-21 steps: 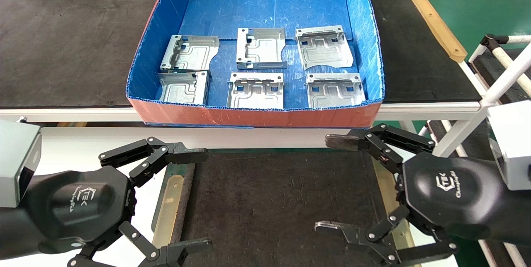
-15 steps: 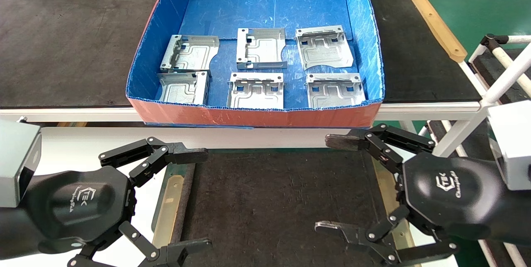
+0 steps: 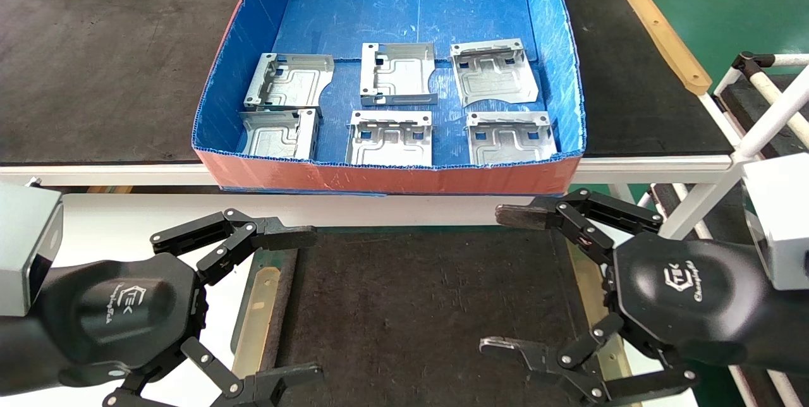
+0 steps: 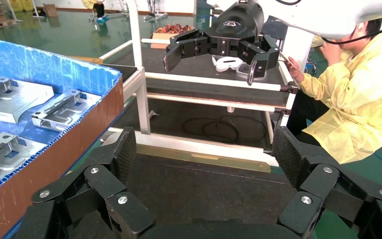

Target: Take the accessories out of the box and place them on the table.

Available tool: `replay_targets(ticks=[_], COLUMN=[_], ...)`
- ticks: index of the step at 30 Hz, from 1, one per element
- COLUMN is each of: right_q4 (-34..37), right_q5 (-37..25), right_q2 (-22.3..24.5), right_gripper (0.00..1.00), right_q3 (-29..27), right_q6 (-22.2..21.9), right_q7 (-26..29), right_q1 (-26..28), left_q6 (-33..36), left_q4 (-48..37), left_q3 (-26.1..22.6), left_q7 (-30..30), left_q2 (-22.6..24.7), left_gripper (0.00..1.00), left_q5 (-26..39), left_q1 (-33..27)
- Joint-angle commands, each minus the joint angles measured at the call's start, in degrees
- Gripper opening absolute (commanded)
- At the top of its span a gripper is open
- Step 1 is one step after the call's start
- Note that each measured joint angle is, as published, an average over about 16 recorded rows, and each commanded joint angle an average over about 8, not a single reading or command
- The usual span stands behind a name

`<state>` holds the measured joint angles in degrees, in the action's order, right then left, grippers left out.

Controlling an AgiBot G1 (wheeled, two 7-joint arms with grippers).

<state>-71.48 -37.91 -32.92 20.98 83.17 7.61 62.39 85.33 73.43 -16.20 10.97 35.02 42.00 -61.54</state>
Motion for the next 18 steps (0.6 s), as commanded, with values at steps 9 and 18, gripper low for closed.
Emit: replay_targets(ticks=[9, 18], right_q4=[0.0, 0.0], right_q5=[0.0, 0.0], right_q2=[0.0, 0.0], right_gripper=[1.00, 1.00], right_q3=[0.0, 0.0], right_q6=[0.0, 0.0], right_q7=[0.0, 0.0], right_q1=[0.0, 0.0], left_q6=[-3.5, -11.6], left_q4=[0.3, 1.5], left_q3=[-1.2, -3.0], left_q7=[3.6, 9.3], left_q2=[0.2, 2.1], left_gripper=[1.00, 1.00], left_q5=[2.3, 7.6], left_q1=[-0.9, -4.2])
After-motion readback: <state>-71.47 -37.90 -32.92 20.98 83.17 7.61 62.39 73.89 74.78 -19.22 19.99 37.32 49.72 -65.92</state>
